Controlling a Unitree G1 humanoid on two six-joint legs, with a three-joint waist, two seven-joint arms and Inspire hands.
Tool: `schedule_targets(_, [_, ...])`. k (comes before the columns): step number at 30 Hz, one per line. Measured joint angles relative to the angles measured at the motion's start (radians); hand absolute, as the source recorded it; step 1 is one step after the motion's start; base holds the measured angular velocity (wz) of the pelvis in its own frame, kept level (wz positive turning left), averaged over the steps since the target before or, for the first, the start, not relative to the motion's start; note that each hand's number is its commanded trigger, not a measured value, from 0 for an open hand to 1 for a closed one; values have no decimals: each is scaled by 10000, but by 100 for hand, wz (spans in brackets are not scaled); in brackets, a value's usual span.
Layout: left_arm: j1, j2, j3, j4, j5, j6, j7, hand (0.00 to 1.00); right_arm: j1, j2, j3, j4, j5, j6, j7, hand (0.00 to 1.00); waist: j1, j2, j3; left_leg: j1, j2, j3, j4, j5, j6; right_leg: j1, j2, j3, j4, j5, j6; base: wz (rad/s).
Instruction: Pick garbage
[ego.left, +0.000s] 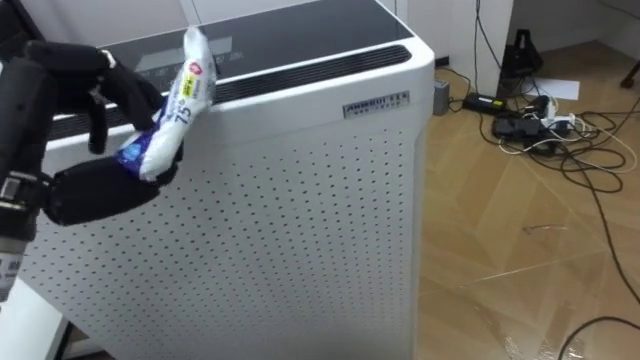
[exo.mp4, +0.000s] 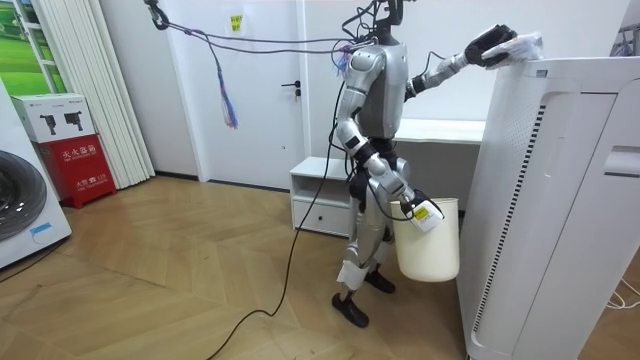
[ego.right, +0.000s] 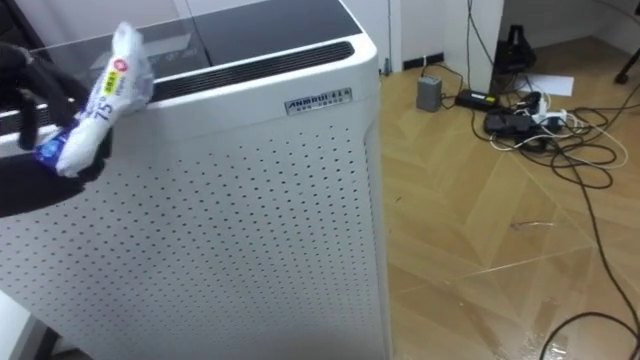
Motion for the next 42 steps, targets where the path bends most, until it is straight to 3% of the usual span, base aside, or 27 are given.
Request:
schedule_targets(8, [102, -182, -1260, -99, -3065, 91, -1877, 100, -45, 120, 96, -7, -3, 3, -12, 100, -223, -19, -11, 33, -13, 65, 27, -1, 1, 99, -40, -23, 0, -5, 8, 0])
schedule_targets(14, [126, -192, -1518, -98, -3788, 188, -2890, 100, -44, 195, 97, -6, -12, 3, -7, 100, -380, -42, -27, 39, -20, 66, 98, -1, 1, 102, -92, -73, 16, -12, 20, 1])
schedule_targets(18, [280, -303, -1589, -95, -3783, 288, -3242, 100, -59, 197, 103, -6, -73, 4, -2, 100, -351, -4, -102, -93, -6, 79, 110, 0, 1, -102, -87, -61, 52, -16, 18, -1])
schedule_targets(22, [561, -434, -2049, 96, -3754, 288, -3283, 100, -122, 210, 178, 85, -93, -1, -113, 100, -314, -76, -56, -134, 0, 119, 108, 1, 4, -230, -101, -9, 223, -23, 8, -5])
schedule_targets(30, [422, -902, -3586, 2795, -3622, 293, -3305, 100, -1655, 308, 1085, 1557, 12, -131, -453, 100, -394, -163, -1, -1164, 8, 203, 442, 84, 112, -1457, -123, 12, 893, -84, -28, -1])
schedule_targets(34, [352, -1007, -4344, 4329, -2876, 280, -3281, 100, -2356, 528, 1281, 2175, 88, -218, -706, 100, -445, -386, 116, -1989, 60, 197, 813, 91, 111, -2252, -157, 22, 1294, -98, -53, 0])
schedule_targets(36, [154, -1163, -4709, 5225, -2725, 278, -3282, 100, -2758, 660, 1436, 2662, 226, -337, -826, 100, -421, -424, 115, -2371, 62, 198, 965, 91, 112, -2575, -157, 20, 1454, -79, -63, 2])
schedule_targets(40, [-127, -1791, -5037, 6916, -2706, 281, -3199, 100, -3761, 1038, 1477, 3768, 290, -347, -986, 100, -383, -515, 168, -3250, 142, 219, 1386, 90, 109, -3406, -147, -112, 1788, -13, -154, 0])
schedule_targets(42, [-162, -1801, -5195, 7304, -2689, 281, -3217, 100, -4079, 1072, 1484, 4039, 381, -361, -985, 100, -383, -527, 175, -3539, 152, 222, 1500, 95, 100, -3665, -163, -121, 1841, 29, -178, 0])
